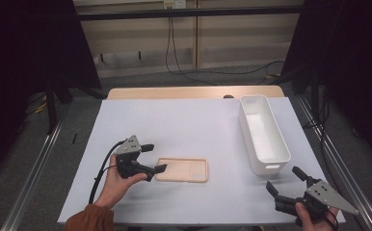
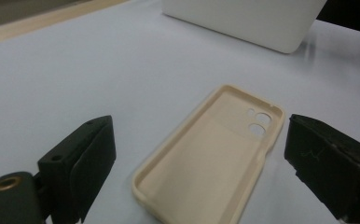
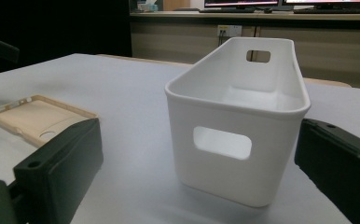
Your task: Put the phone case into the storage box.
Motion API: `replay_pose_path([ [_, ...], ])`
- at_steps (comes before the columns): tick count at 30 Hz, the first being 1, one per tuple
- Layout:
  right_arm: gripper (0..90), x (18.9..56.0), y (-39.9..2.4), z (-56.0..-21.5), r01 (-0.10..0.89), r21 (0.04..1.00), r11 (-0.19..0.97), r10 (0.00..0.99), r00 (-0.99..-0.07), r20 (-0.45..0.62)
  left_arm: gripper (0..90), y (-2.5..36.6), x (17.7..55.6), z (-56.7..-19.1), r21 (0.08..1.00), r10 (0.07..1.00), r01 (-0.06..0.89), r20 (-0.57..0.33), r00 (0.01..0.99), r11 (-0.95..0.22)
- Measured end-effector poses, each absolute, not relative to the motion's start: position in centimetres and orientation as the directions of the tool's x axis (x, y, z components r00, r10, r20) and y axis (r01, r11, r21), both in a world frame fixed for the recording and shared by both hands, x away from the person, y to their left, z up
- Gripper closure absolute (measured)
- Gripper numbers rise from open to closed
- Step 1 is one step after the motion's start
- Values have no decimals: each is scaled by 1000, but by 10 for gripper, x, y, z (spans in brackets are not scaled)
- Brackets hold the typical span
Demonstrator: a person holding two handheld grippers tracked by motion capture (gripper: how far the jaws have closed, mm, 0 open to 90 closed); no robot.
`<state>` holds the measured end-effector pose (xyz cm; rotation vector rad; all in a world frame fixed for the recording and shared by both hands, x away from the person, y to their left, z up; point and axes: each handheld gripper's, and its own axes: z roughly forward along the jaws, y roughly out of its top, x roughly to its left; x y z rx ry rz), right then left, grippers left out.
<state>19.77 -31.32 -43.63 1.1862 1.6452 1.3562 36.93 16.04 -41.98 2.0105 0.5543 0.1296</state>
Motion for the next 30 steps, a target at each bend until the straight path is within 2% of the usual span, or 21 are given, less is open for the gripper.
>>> replay_pose_path([
  [15, 8, 198, -313, -436, 219, 975, 40, 936, -351, 40, 112, 141, 389, -421, 789, 389, 343, -144, 910, -511],
  [30, 8, 198, -313, -437, 219, 975, 39, 936, -351, 42, 133, 125, 404, -415, 752, 348, 327, -138, 927, -573],
])
